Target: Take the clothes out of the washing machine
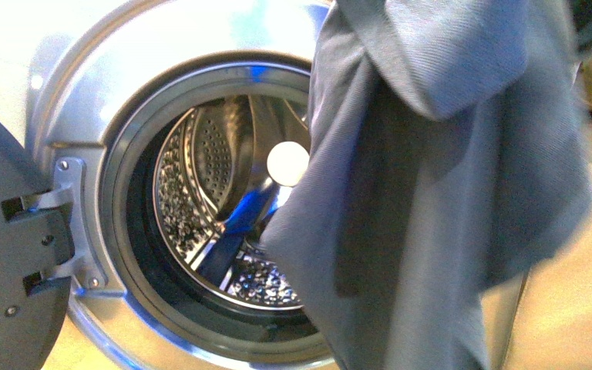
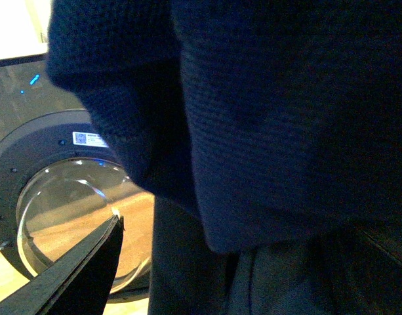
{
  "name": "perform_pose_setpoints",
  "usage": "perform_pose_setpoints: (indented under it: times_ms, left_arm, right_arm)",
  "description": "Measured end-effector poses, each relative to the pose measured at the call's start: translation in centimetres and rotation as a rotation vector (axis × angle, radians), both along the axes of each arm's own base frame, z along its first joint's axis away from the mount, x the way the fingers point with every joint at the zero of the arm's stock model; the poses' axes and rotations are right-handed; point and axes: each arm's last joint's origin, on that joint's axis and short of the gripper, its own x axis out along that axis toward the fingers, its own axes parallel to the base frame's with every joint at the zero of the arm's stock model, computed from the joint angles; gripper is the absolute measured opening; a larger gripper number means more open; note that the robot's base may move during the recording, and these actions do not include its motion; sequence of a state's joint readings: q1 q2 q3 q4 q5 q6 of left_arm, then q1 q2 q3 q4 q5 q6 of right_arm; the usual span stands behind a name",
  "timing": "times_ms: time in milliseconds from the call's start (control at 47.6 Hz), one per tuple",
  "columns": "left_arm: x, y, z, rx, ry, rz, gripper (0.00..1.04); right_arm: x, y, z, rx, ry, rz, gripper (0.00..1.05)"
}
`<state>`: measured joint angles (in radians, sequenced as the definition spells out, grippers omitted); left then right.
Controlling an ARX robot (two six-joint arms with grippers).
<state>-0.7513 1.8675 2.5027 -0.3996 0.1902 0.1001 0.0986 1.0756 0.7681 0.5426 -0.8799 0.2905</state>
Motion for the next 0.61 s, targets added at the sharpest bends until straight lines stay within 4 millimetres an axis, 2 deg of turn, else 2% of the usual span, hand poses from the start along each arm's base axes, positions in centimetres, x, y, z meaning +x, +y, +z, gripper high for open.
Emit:
perform_pose_setpoints:
  times_ms: [336, 609]
  left_arm:
    - [0.0, 0.0, 0.0, 0.0, 0.0, 0.0, 0.07]
    - [0.0, 0.0, 0.0, 0.0, 0.0, 0.001, 0.07]
  right_arm:
    - [1.2, 2.1, 0.3, 0.133, 0.021, 0.044, 0.97]
    - [3.0, 4.6, 1.0, 0.154, 0.016, -0.206, 0.97]
